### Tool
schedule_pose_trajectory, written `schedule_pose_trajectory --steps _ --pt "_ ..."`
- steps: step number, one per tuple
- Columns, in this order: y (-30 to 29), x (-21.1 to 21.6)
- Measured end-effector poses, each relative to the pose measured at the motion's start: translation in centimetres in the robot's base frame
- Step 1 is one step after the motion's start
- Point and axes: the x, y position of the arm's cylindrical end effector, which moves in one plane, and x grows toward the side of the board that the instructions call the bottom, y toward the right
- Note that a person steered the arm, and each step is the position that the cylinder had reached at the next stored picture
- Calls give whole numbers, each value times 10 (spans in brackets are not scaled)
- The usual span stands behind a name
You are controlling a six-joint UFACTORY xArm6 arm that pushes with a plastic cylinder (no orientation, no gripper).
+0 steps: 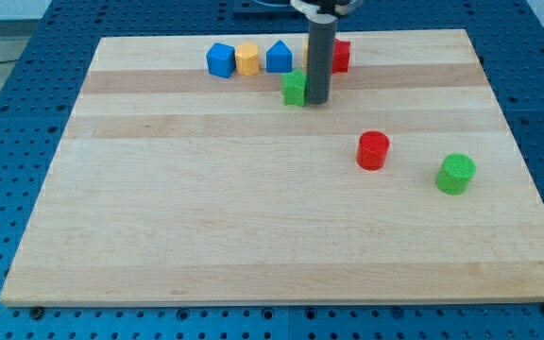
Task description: Place the green star below the blue triangle
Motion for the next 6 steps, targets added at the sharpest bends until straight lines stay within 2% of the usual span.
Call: schedule_pose_trajectory --steps 3,6 --pt "-30 23" --pt "-39 17"
